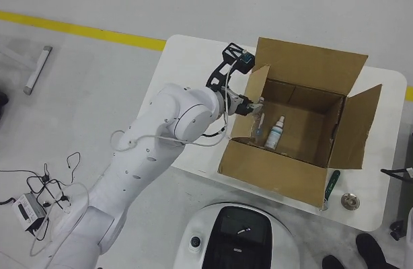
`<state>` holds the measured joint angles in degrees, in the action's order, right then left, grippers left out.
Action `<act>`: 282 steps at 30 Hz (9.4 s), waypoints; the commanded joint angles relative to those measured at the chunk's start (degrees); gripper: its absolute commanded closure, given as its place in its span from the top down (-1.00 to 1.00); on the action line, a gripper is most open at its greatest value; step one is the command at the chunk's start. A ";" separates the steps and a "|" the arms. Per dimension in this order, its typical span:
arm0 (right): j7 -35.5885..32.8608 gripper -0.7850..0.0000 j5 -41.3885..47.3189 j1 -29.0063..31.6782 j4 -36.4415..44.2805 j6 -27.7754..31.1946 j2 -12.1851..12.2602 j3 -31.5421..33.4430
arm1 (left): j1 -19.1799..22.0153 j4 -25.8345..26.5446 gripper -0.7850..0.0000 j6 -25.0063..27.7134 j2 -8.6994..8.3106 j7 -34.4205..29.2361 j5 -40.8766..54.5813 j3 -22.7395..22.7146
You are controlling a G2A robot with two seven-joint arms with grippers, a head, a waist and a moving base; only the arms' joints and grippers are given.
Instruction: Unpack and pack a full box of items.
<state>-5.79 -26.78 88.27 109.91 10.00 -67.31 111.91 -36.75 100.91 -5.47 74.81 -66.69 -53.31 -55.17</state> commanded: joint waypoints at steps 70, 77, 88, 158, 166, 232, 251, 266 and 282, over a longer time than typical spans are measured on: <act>-1.23 -0.18 -0.29 1.29 0.58 0.12 -0.57 -0.84 | -25.32 4.98 1.00 -14.57 -2.79 10.31 30.73 -22.84; -6.34 0.94 -3.37 3.12 1.52 -0.01 -0.26 -0.37 | -22.19 7.96 1.00 -11.63 -3.60 9.29 23.54 -21.97; -30.79 1.00 -14.75 12.45 9.51 -2.03 1.12 3.70 | -17.48 11.75 1.00 -0.22 -4.79 6.63 7.02 -17.60; -70.54 -0.15 -47.66 7.40 5.22 4.59 4.34 -11.39 | -17.48 11.75 1.00 -0.22 -4.79 6.63 7.02 -17.60; -69.97 -0.19 -48.57 6.66 3.57 4.37 4.47 -12.39 | -17.48 11.75 1.00 -0.22 -4.79 6.63 7.02 -17.60; -67.42 -1.00 -17.23 -13.30 24.74 10.71 9.50 3.82 | -17.48 11.75 1.00 -0.22 -4.79 6.63 7.02 -17.60; -59.96 -1.00 -35.13 -33.60 14.19 -0.69 8.95 -42.45 | -17.48 11.75 1.00 -0.22 -4.79 6.63 7.02 -17.60; -58.48 -1.00 -40.20 -39.04 -4.22 -6.48 5.49 -57.87 | -17.48 11.75 1.00 -0.22 -4.79 6.63 7.02 -17.60; -61.02 -0.39 -38.65 -40.87 -12.49 -4.76 3.67 -60.90 | -17.48 11.75 1.00 -0.22 -4.79 6.63 7.02 -17.60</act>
<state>-66.73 -65.51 47.36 97.70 5.17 -63.57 51.09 -54.22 112.66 -5.69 70.01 -60.05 -46.28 -72.78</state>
